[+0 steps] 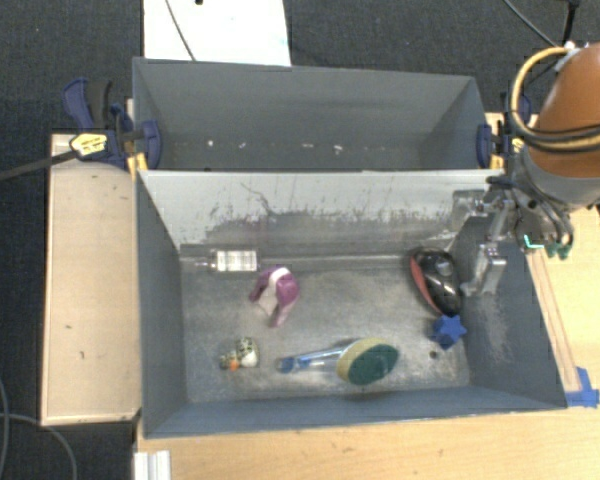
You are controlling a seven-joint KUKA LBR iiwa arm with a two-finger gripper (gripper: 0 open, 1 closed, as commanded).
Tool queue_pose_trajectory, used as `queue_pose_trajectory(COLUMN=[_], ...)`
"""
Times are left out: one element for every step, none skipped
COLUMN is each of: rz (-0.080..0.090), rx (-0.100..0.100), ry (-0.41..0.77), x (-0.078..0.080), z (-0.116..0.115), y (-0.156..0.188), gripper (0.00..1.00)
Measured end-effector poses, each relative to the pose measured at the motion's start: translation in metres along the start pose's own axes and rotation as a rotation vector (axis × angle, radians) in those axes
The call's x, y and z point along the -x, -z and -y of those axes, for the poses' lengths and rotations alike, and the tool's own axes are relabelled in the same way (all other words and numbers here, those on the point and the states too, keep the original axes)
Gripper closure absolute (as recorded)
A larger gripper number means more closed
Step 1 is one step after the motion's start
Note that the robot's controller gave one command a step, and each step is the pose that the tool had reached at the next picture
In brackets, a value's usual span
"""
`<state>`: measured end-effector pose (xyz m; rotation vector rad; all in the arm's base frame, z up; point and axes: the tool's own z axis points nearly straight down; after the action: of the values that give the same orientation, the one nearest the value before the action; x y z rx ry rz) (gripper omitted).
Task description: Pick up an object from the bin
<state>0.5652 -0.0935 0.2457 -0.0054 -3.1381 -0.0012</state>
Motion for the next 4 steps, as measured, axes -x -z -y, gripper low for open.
queue_pose_trajectory(rz=[0.002, 0.008, 0.015, 0.012], rx=[0.008, 0.014, -0.001, 0.0], ry=[-0.029, -0.116, 0.238, 0.242], x=[-0.012, -0.011, -0.084, -0.085], z=[0.01, 0.014, 0.055, 0.054], y=[-0.176, -0.167, -0.174, -0.175], gripper=[0.0, 0.0, 0.0, 1.0])
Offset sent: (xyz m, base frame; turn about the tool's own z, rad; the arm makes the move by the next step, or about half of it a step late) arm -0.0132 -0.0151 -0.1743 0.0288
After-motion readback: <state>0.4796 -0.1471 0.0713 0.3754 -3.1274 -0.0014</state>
